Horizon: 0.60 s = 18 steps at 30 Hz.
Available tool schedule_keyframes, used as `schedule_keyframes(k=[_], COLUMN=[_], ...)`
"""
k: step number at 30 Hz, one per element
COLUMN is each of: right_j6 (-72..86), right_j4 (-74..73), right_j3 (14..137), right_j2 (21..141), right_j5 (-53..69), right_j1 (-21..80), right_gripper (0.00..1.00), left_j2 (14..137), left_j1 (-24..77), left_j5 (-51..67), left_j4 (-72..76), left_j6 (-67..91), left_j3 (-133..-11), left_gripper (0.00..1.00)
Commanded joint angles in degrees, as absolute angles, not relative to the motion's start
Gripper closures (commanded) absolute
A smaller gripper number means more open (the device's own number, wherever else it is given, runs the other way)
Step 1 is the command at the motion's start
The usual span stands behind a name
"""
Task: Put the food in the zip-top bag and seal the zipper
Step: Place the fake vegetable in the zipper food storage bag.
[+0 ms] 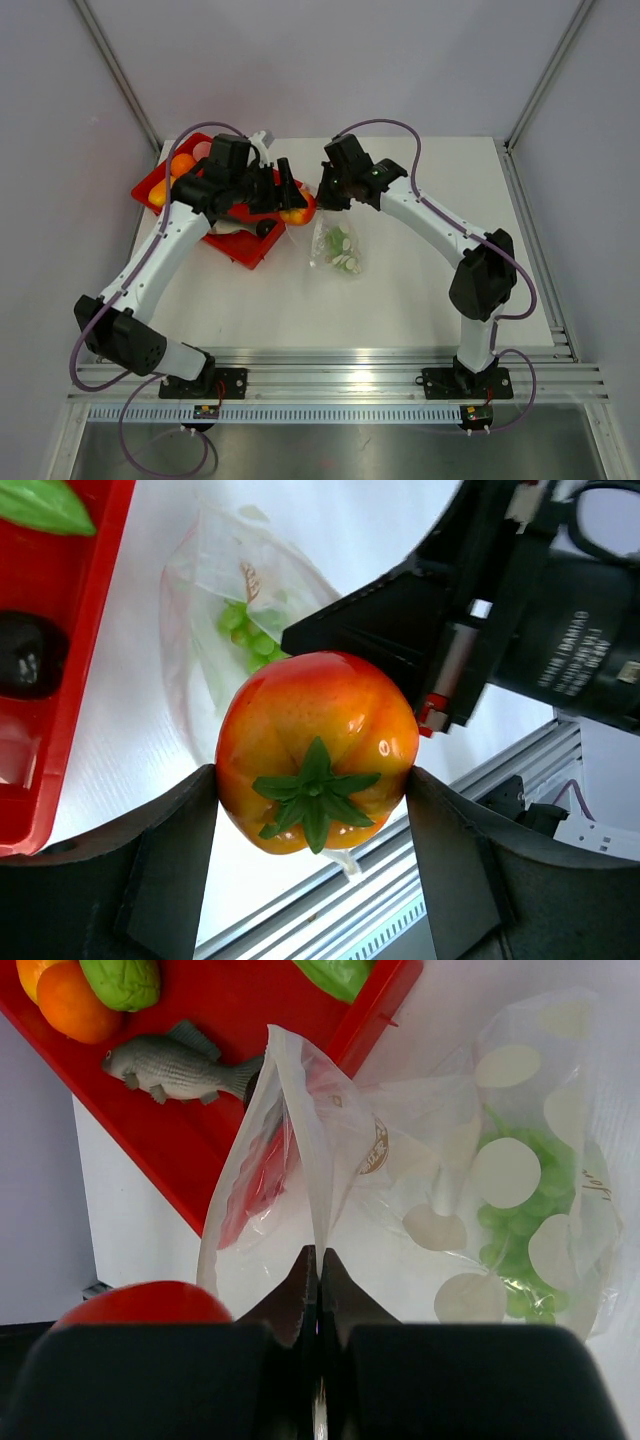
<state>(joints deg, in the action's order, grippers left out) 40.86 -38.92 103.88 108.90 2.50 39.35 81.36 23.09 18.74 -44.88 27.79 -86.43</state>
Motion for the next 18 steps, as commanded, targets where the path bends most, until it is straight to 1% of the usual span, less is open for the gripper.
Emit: schedule_keyframes(k=[1, 8, 10, 11, 12, 14, 15, 18], right_j6=[41.6, 42.0, 42.1, 42.1, 42.0, 41.8, 41.7, 41.4], right_j4=[-37.4, -36.5, -36.4, -36.4, -36.5, -36.6, -36.9, -37.3], right_j3=[103.8, 100.6, 100.1, 100.0, 99.8, 99.4, 99.1, 98.5], right_j2=[104.9, 101.2, 100.8, 100.4, 100.2, 99.6, 99.4, 98.7], right_j5=[2.1, 1.7, 1.7, 1.7, 1.3, 1.0, 0.4, 0.4], right_j1=[39.9, 39.9, 39.9, 39.9, 39.9, 39.9, 39.9, 39.8], right_gripper=[1.00, 1.00, 1.00, 1.00, 1.00, 1.00, 1.00, 1.00], left_j2=[83.0, 85.1, 85.8, 86.1, 86.3, 86.4, 86.3, 85.0], left_j1=[23.6, 25.0, 25.5, 25.7, 25.8, 25.9, 25.9, 25.9], left_j5=[21.0, 21.0, 21.0, 20.8, 20.9, 21.2, 21.3, 21.7], left_j4=[-40.3, -37.7, -37.3, -37.3, -37.5, -38.0, -38.8, -40.6], left_j6=[29.8, 30.8, 30.9, 30.9, 30.8, 30.3, 29.7, 28.0], left_j3=[-84.5, -81.3, -81.0, -81.1, -81.6, -82.2, -83.0, -85.1], left_gripper=[0.45, 0.44, 0.37, 0.32, 0.19, 0.12, 0.06, 0.04])
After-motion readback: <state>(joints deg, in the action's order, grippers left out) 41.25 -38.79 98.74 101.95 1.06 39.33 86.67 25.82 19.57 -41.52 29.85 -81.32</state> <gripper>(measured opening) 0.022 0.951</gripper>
